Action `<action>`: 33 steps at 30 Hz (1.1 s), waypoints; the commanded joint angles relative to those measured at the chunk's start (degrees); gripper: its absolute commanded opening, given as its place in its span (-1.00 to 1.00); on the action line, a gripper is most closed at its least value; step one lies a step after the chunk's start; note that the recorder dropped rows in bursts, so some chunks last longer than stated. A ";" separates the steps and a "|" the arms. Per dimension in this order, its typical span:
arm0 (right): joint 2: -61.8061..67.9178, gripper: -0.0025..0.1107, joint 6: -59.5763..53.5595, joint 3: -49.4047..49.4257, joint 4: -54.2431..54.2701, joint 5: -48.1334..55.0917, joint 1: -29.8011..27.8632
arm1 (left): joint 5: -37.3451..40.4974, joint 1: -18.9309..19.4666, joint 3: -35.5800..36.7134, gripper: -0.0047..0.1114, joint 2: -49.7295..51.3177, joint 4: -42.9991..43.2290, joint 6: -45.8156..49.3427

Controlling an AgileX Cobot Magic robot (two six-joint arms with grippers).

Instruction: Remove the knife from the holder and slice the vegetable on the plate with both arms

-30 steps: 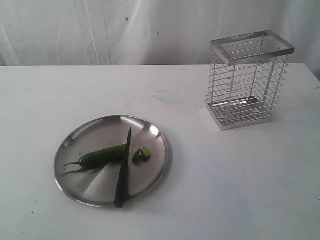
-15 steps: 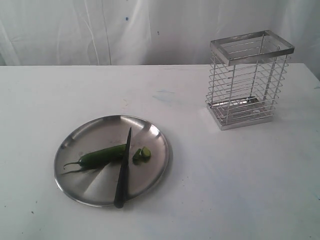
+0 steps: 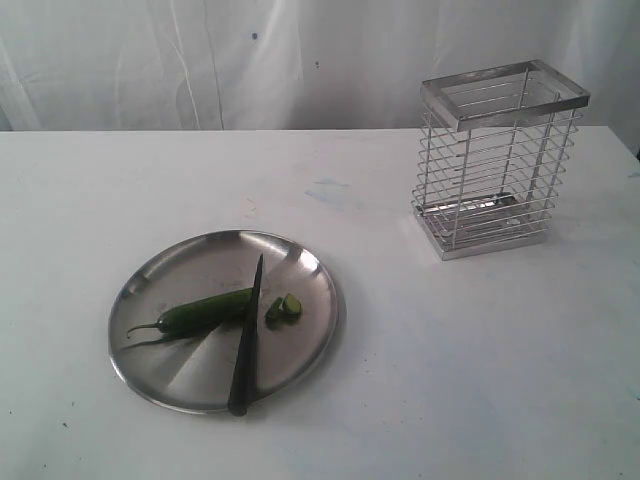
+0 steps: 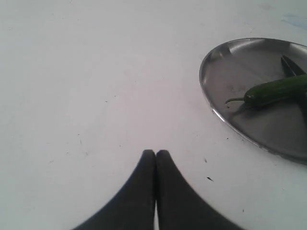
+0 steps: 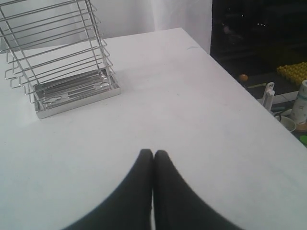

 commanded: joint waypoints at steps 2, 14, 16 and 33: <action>-0.37 -0.96 0.21 -0.16 -0.01 -0.36 -0.02 | 0.26 -0.41 0.20 -0.92 -0.54 -0.34 2.15; -0.37 -0.96 1.22 -0.16 0.13 -0.35 -0.02 | 5.41 -0.41 0.20 -0.92 0.13 -0.78 1.58; -0.37 -0.96 1.22 -0.16 0.13 -0.35 -0.02 | 5.41 -0.41 0.20 -0.92 0.15 -0.91 1.58; -0.37 -0.96 1.22 -0.16 0.13 -0.35 -0.02 | 5.41 -0.41 0.20 -0.92 0.15 -1.07 1.47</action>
